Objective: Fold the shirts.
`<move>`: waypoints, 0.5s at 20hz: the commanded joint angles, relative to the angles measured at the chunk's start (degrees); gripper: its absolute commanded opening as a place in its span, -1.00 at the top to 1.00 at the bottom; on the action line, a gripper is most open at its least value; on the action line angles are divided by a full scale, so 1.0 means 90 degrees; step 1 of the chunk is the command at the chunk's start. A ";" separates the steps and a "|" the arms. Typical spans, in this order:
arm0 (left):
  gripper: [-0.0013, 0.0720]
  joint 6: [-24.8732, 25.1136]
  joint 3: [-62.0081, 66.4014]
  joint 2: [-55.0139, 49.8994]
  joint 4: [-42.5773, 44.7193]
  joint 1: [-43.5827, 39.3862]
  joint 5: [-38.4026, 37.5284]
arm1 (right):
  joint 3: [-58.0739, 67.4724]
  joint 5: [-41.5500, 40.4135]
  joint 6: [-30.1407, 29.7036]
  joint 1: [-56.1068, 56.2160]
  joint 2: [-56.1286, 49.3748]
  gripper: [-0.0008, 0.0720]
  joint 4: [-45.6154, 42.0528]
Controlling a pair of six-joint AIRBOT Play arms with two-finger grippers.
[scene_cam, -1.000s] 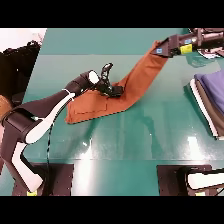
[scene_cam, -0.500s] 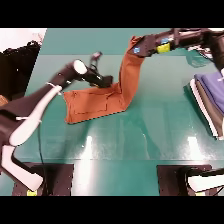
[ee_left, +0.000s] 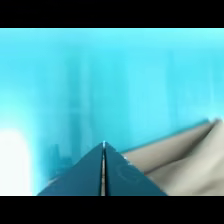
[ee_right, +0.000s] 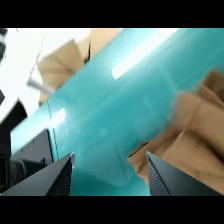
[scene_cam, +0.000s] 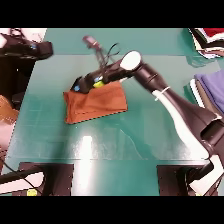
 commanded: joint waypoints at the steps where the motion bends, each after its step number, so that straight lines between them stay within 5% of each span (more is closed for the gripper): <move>1: 0.89 0.0002 0.0005 0.0408 0.0148 0.0386 -0.0384 | 0.0007 0.0204 -0.0102 0.0342 -0.0284 -0.29 -0.0107; 5: 0.89 0.0000 -0.0002 0.0408 0.0058 0.0386 -0.0780 | -0.0168 0.1440 0.0243 -0.0427 -0.0063 -0.20 -0.1027; 10: 0.89 0.0000 -0.0002 0.0406 0.0049 0.0386 -0.0967 | -0.1792 0.1319 0.0554 -0.2076 0.0767 -0.21 -0.1445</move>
